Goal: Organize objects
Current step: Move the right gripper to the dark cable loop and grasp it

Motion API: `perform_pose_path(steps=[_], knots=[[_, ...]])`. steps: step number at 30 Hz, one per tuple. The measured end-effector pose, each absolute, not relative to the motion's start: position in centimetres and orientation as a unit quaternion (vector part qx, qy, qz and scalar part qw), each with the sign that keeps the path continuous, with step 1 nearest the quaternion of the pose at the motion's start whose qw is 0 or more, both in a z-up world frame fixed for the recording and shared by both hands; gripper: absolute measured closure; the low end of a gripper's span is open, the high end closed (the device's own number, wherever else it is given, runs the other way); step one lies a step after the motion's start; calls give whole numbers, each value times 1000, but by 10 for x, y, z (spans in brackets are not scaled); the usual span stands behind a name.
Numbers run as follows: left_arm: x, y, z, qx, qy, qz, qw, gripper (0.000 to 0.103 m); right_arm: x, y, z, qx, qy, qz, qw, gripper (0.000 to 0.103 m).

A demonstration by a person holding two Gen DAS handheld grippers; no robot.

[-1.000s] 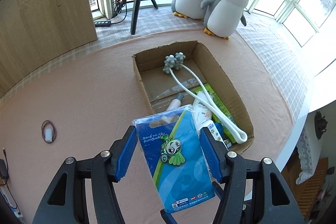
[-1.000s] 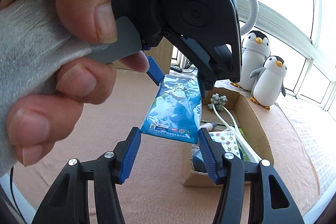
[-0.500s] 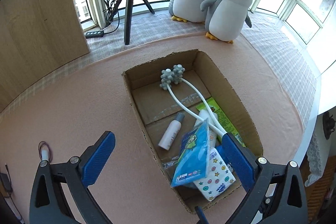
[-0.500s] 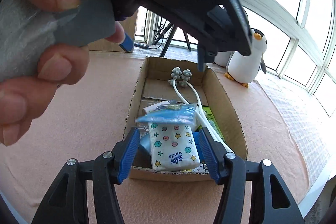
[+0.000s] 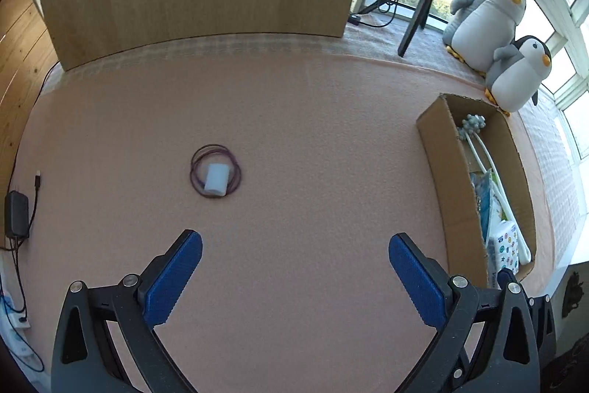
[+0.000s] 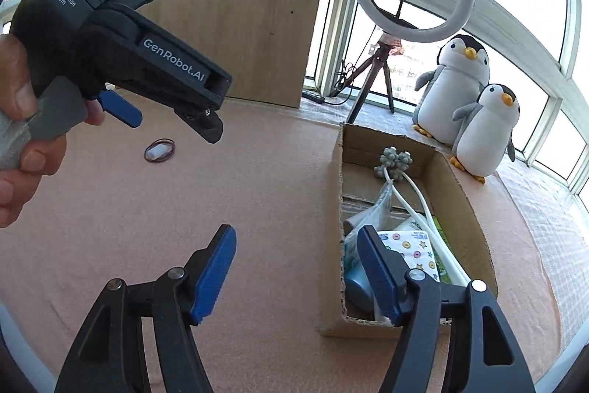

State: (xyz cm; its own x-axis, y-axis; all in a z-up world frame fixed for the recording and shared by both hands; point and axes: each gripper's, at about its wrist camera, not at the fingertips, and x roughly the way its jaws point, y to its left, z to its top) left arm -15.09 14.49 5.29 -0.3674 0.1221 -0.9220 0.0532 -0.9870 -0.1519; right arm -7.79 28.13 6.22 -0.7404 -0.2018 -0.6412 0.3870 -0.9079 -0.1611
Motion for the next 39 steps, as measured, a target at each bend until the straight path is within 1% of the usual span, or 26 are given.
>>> perform_pose_path(steps=[8,14,19,21,23,27,28,29,31,32,34,39], knots=[[-101,8,44,-553,-152,817,-65,0,-97,203,41,372,135,-883,251,38],[-66,-51,28,-551,-202,804,-97,0,-139,157,26,401,127,-859,292,38],[-46,-71,16,-551,-222,797,-107,0,-204,134,24,415,106,-851,306,39],[-42,-74,12,-551,-230,794,-109,0,-228,121,21,420,125,-847,301,39],[-39,-79,11,-550,-235,794,-112,0,-241,110,16,430,139,-838,305,41],[-38,-88,10,-547,-244,792,-117,0,-237,89,-2,448,199,-816,305,42],[-39,-90,10,-546,-245,792,-118,0,-230,85,-5,449,205,-810,317,46],[-40,-91,10,-546,-246,792,-119,0,-219,80,-5,453,205,-796,346,56],[-42,-94,9,-544,-248,792,-120,0,-195,78,7,433,183,-780,412,60],[-43,-95,8,-544,-249,792,-120,0,-186,79,12,421,184,-785,415,59],[-43,-95,7,-544,-249,792,-120,0,-183,81,9,425,197,-794,389,58],[-41,-96,4,-546,-252,790,-121,0,-196,90,-6,457,170,-799,352,58]])
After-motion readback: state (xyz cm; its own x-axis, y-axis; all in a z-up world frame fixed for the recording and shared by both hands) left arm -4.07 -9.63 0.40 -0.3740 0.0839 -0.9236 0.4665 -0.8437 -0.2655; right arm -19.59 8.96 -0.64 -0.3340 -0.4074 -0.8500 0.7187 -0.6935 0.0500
